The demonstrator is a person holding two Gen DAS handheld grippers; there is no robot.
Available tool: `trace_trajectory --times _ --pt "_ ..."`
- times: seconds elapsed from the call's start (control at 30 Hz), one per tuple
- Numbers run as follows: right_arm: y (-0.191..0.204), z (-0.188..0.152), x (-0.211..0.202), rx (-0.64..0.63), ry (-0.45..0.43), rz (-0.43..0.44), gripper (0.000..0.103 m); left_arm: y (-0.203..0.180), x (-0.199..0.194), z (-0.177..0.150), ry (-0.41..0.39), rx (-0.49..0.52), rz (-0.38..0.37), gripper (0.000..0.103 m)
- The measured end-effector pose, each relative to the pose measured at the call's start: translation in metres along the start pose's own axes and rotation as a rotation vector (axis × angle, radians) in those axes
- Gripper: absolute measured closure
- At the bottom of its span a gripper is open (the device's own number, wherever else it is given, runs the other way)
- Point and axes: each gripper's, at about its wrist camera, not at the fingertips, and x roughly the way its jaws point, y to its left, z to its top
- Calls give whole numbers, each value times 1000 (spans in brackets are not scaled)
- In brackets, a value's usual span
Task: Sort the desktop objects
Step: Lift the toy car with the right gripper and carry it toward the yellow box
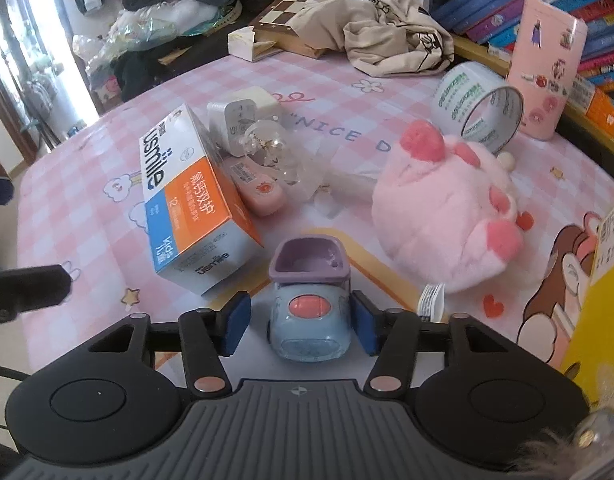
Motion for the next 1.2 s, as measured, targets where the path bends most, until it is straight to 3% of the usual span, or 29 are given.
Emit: trace_trajectory --times 0.53,1.2 --pt "11 -10 -40 17 -26 43 63 -2 -7 2 -53 39 -64 0" --pt "8 -28 -100 157 -116 -183 63 -1 -9 3 -125 94 -232 0"
